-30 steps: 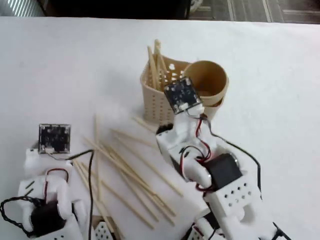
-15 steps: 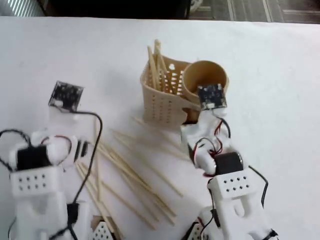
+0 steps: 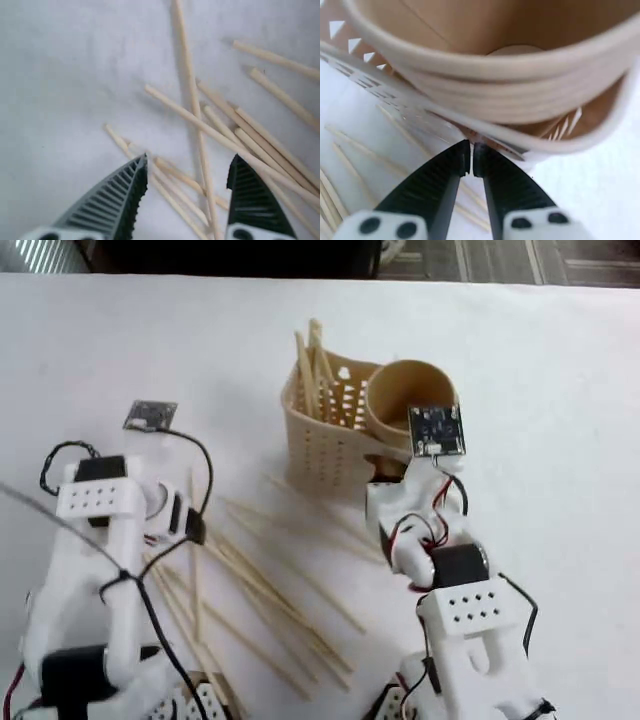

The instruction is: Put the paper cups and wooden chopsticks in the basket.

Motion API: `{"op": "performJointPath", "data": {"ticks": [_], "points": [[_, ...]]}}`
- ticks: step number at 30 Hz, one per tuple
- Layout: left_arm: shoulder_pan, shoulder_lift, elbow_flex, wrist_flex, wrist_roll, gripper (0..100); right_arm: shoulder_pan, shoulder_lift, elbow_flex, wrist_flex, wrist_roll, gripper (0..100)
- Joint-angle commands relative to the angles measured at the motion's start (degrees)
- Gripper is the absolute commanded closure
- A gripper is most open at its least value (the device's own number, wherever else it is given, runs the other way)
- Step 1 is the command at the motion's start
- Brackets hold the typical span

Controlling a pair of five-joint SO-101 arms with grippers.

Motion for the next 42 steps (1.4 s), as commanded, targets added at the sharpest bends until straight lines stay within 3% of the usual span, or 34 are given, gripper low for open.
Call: {"op": "performJointPath", "data": {"ticks": [1, 6, 13, 20, 25, 34, 42], "points": [[0.84, 6.64, -3.08, -4.57, 3.69, 73, 0.66, -0.75, -0.35, -1.1, -0.44, 96.7], [1.45, 13.76, -3.08, -11.43, 4.84, 73, 0.66, -0.75, -0.26, -0.92, -0.44, 96.7], [4.18, 16.57, -4.92, -13.01, 10.2, 74, 0.66, -0.75, -0.26, -0.92, -0.35, 96.7], [5.05, 20.62, -9.41, -12.84, 10.02, 98, 0.66, -0.75, -0.26, -0.92, -0.26, 96.7], [6.37, 20.79, -12.57, -12.22, 10.11, 98, 0.66, -0.75, -0.26, -0.92, -0.26, 96.7], [12.0, 20.79, -29.63, 4.75, 10.11, 98, 0.75, -1.1, 0.35, -1.1, -0.26, 96.7], [11.82, 20.79, -51.16, 19.34, 10.02, 98, 0.75, -1.19, 0.35, -1.1, -0.26, 96.7]]}}
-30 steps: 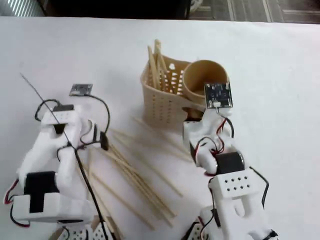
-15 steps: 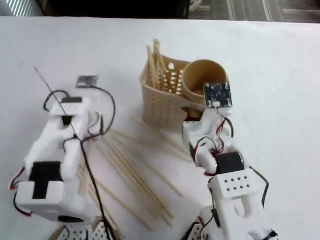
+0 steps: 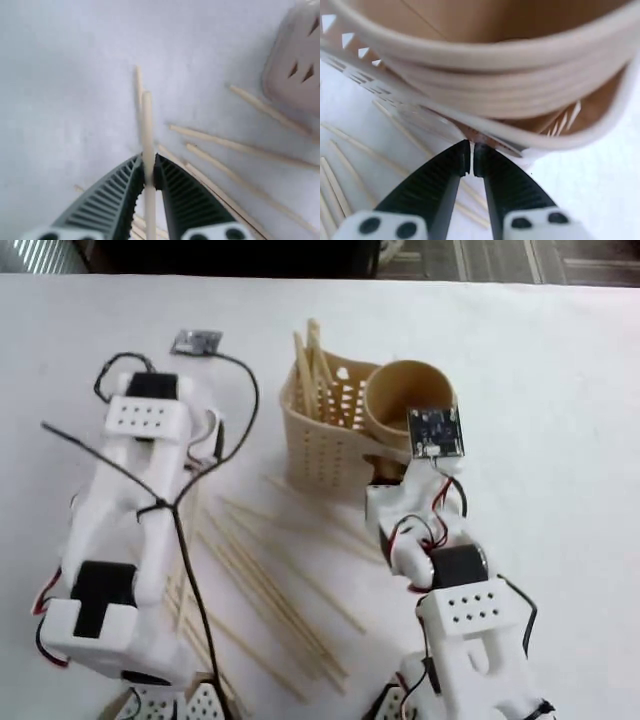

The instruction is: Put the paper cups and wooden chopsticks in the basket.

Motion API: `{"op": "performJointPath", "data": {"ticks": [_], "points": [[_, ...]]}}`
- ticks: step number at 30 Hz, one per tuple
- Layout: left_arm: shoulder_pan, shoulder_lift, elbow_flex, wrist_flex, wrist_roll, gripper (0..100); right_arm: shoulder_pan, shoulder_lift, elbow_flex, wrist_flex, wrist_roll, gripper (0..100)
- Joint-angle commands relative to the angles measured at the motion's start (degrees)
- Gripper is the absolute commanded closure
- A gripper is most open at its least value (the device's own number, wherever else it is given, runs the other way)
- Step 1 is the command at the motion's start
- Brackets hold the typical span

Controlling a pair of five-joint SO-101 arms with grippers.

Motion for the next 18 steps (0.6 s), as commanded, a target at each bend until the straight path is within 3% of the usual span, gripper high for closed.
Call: {"op": "performJointPath", "data": {"ticks": [1, 8, 12, 18], "points": [[0.31, -0.31, -12.75, 6.68, 0.53, 98, 0.66, -1.1, -0.44, -1.1, -0.26, 96.7], [0.66, -0.31, -37.98, 15.38, 0.53, 98, 0.75, -1.1, -0.44, -1.1, -0.53, 96.7], [1.1, -0.04, -51.87, 14.68, 0.62, 98, 0.75, -1.1, -0.44, -1.1, -0.62, 96.8], [8.66, 0.13, -65.41, 10.46, 0.62, 98, 4.44, -1.1, -0.79, -1.98, -0.7, 97.1]]}}
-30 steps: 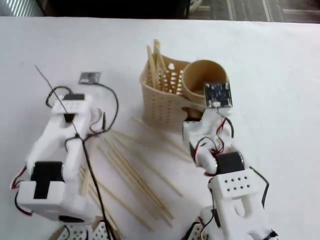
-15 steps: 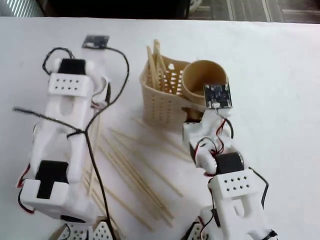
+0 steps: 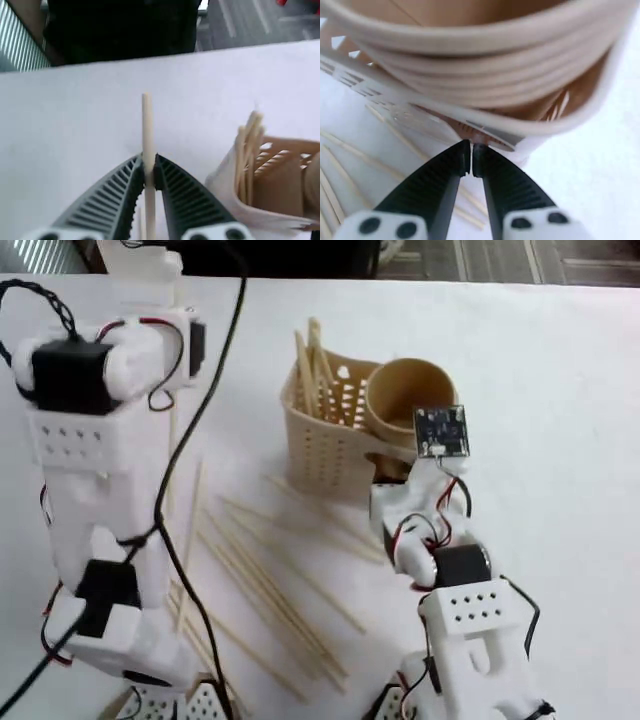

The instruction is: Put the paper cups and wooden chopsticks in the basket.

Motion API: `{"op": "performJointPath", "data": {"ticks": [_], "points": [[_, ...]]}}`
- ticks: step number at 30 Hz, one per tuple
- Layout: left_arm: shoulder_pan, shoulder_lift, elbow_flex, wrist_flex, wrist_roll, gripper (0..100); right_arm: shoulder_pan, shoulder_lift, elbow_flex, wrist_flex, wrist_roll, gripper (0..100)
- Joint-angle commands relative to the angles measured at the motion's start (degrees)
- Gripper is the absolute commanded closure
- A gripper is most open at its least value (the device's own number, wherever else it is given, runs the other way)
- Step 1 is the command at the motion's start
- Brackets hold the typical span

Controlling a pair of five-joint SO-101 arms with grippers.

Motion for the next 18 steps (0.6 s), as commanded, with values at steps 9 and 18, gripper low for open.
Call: {"op": "performJointPath", "data": {"ticks": [9, 18], "points": [[15.25, -0.22, -11.78, -18.2, 0.53, 98, 4.26, -1.19, -0.79, -2.68, -3.52, 97.1], [21.05, 4.18, -11.78, -30.42, 0.62, 98, 6.02, -4.26, -0.53, -2.42, -3.87, 97.1]]}}
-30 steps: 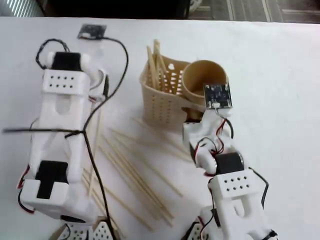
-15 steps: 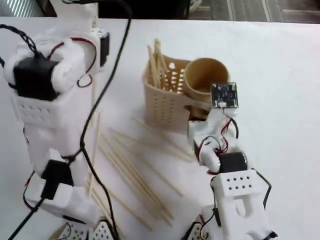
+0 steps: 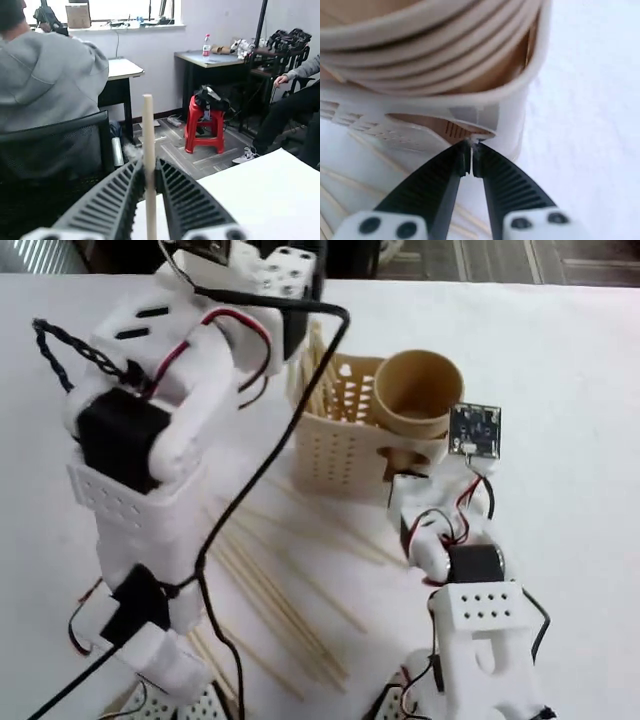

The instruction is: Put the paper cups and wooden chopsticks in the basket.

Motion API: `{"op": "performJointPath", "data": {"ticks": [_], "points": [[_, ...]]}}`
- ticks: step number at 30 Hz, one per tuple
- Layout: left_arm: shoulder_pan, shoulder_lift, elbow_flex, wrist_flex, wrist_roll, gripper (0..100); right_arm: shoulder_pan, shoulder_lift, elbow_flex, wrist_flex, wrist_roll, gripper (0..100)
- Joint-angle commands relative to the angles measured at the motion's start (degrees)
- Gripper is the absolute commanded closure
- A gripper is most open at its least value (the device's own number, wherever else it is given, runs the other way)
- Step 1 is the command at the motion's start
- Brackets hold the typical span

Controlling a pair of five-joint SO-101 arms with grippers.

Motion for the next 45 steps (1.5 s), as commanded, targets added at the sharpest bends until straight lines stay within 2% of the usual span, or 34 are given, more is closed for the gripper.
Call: {"op": "performJointPath", "data": {"ticks": [1, 6, 9, 12, 19, 23, 29, 33, 38, 45], "points": [[1.01, 3.3, -1.85, -4.13, 0.62, 98, 0.84, -4.26, -0.44, -0.66, -0.53, 97.1], [0.66, 9.71, -1.93, -3.87, 0.79, 96, 0.4, -10.24, 2.37, -1.01, -0.53, 97.1], [0.66, 12.09, -2.37, -0.7, 1.05, 88, 0.4, -13.14, 3.6, -1.01, -0.53, 97.1], [0.31, 12.35, -2.37, 2.55, 4.31, 82, 0.4, -14.46, 4.13, -1.1, -0.44, 97.1], [-3.91, 11.3, -2.9, 6.24, 5.1, 82, 0.4, -14.46, 4.13, -1.1, -0.35, 97.1], [-6.73, 7.25, -5.8, 13.01, 5.01, 82, 0.4, -14.46, 4.13, -1.01, -0.35, 97.1], [-13.49, 2.77, -7.03, 29.89, 3.16, 82, 0.4, -14.46, 4.13, -0.92, -0.35, 97.1], [-21.32, 1.54, 4.57, 29.63, -4.48, 86, -0.13, -14.46, 4.13, -0.75, -0.35, 97.1], [-25.54, -0.4, 23.03, 29.54, -10.9, 87, -0.31, -14.46, 5.01, -1.1, -0.18, 97.0], [-28.7, -2.95, 47.03, 25.58, -13.27, 87, -0.31, -14.46, 5.01, -1.1, -0.18, 96.8]]}}
